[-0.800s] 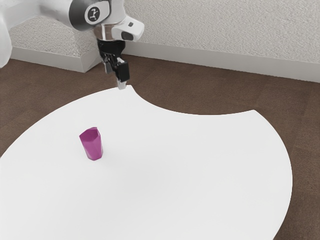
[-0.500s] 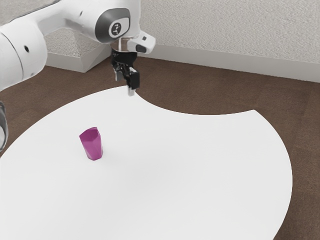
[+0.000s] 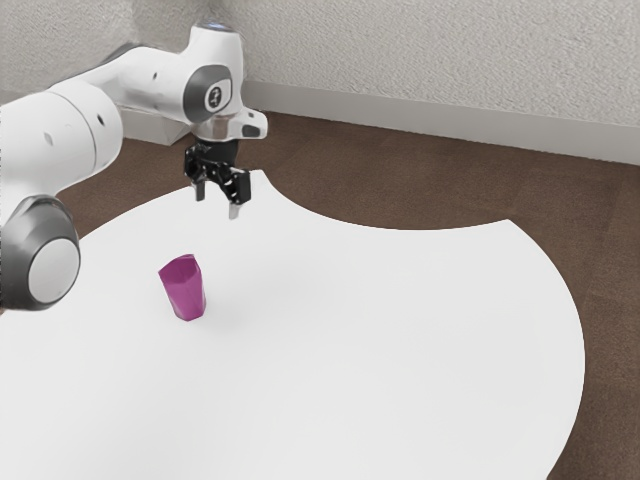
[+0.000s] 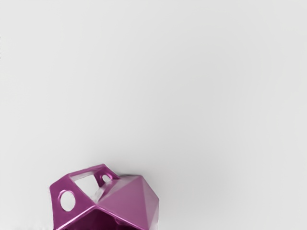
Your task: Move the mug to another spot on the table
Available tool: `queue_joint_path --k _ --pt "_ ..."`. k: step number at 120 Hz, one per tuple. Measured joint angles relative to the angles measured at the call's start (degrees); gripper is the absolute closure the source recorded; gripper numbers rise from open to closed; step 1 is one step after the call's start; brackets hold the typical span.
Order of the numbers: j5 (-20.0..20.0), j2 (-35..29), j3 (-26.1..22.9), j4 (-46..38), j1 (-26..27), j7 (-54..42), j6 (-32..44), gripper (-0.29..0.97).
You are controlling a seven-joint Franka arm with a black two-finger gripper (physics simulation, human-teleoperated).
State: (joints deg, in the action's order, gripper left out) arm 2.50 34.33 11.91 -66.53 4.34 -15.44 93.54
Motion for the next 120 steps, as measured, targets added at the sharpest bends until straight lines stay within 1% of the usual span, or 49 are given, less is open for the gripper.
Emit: queue_joint_path --k 16,26,45,72,82,92,120 --pt "-4.0 2.9 1.2 -0.1 -3.1 1.7 0.4 0.0" --pt "-6.0 3.7 2.7 -1.1 -3.8 2.6 0.7 0.0" --pt "-8.5 5.7 4.3 -1.7 -4.9 4.0 1.0 0.0" --pt "-12.2 10.0 4.4 -1.7 -6.6 5.6 2.5 0.01" --pt "-13.3 10.8 4.4 -1.7 -6.9 6.0 3.1 0.05" --pt "-14.0 11.3 4.4 -1.8 -7.2 6.3 3.6 0.13" --pt "-14.8 10.9 4.5 -3.6 -7.2 7.2 4.2 0.28"
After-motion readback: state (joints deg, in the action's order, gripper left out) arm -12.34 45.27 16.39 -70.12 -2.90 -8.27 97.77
